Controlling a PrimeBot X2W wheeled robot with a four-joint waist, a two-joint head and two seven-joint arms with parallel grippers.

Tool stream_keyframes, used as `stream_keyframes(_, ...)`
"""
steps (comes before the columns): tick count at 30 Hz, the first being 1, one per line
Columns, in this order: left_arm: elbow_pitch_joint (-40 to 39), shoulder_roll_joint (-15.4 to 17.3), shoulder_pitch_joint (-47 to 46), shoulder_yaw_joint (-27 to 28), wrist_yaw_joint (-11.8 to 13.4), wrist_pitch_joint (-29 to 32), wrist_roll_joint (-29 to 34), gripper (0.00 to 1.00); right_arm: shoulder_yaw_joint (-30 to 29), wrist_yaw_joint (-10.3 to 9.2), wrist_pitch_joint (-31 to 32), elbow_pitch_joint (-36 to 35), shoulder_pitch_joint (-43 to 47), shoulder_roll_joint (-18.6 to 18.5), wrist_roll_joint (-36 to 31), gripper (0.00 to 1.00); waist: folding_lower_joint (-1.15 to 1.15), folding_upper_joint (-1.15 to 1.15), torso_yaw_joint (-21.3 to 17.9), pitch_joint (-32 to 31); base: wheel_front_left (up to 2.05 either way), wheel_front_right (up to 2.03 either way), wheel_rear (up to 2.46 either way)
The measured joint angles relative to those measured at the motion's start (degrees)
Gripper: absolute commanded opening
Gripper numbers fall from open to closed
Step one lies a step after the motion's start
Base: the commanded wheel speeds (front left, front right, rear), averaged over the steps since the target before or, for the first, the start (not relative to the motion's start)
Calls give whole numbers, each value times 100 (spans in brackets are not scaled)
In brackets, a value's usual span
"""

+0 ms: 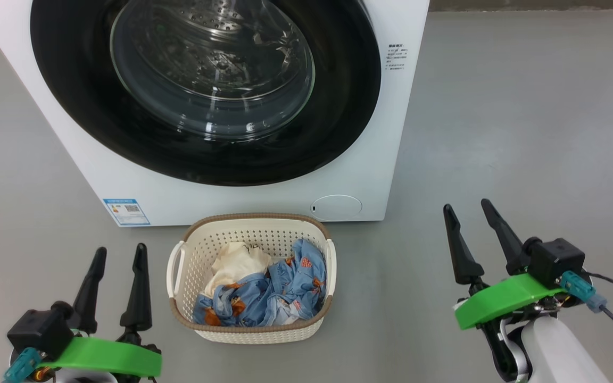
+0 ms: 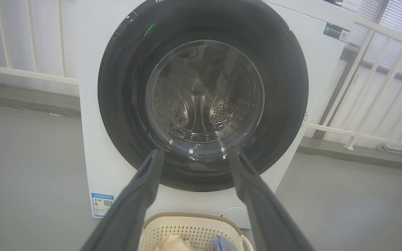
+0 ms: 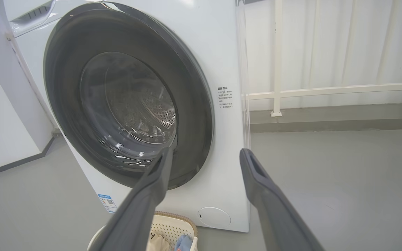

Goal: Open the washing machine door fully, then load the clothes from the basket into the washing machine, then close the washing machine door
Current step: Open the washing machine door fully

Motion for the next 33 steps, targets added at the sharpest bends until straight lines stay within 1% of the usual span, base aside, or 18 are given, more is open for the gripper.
stream_keyframes(1, -4, -5, 0, -1, 0, 0, 0, 100, 0, 0, 0, 18, -38, -4, 2, 47, 0, 0, 6, 9, 0, 0, 0)
stream_keyframes(2, -13, -7, 0, -2, 0, 0, 0, 100, 1, 0, 0, 27, -85, -13, 15, 32, 0, 0, 13, 20, 0, 0, 0)
stream_keyframes(3, -33, -7, 0, -3, 0, 0, 0, 100, 1, 0, 0, 37, -138, -32, 42, 14, 0, 0, 20, 34, 0, 0, 0)
stream_keyframes(4, -54, -4, 0, -4, 0, 0, 0, 100, -1, 0, 0, 48, -192, -55, 60, 0, 0, 0, 28, 50, 0, 0, 0)
stream_keyframes(9, -93, 34, -5, 2, 0, 0, 49, 100, -58, 0, -1, 149, -435, -123, 321, 0, 0, 0, 71, 175, 0, 0, 0)
stream_keyframes(11, -96, 44, -19, 5, 0, 0, 59, 100, -86, 0, -1, 215, -532, -136, 571, 0, 0, 0, 93, 234, 0, 0, 0)
stream_keyframes(13, -112, 47, -51, 5, 0, 0, 58, 100, -93, 0, -1, 278, -642, -201, 682, 0, 0, 0, 115, 294, 0, 0, 0)
stream_keyframes(16, -164, 69, -93, 5, 0, 0, 57, 100, -96, 0, -1, 366, -850, -291, 1022, 0, 0, 0, 146, 390, 0, 0, 0)
stream_keyframes(20, -183, 126, -113, 43, 0, -1, 57, 100, 11, 0, -1, 466, -1187, -501, 1416, 0, 0, 0, 179, 518, 0, 0, 0)
stream_keyframes(25, -265, 168, -227, 51, 0, -8, 52, 100, 46, 0, -12, 634, -1596, -687, 2290, 0, 0, 0, 219, 706, 0, 0, 0)
stream_keyframes(28, -292, 218, -283, 58, 0, -24, 33, 100, 196, 0, -11, 786, -1920, -799, 2864, 0, 0, 0, 242, 839, 0, 0, 0)
stream_keyframes(30, -312, 238, -333, 55, 0, -24, 3, 100, 258, 0, 42, 890, -2167, -872, 3250, 0, 1, 0, 257, 933, 0, 0, 0)
stream_keyframes(31, -312, 238, -333, 55, 0, -24, 3, 100, 258, 0, 42, 890, -2167, -872, 3250, 0, 1, 0, 257, 933, 0, 0, 0)
stream_keyframes(33, -321, 246, -386, 48, 0, -24, -24, 100, 275, 0, 123, 962, -2408, -935, 3683, 0, 1, 0, 275, 1027, 0, 0, 0)
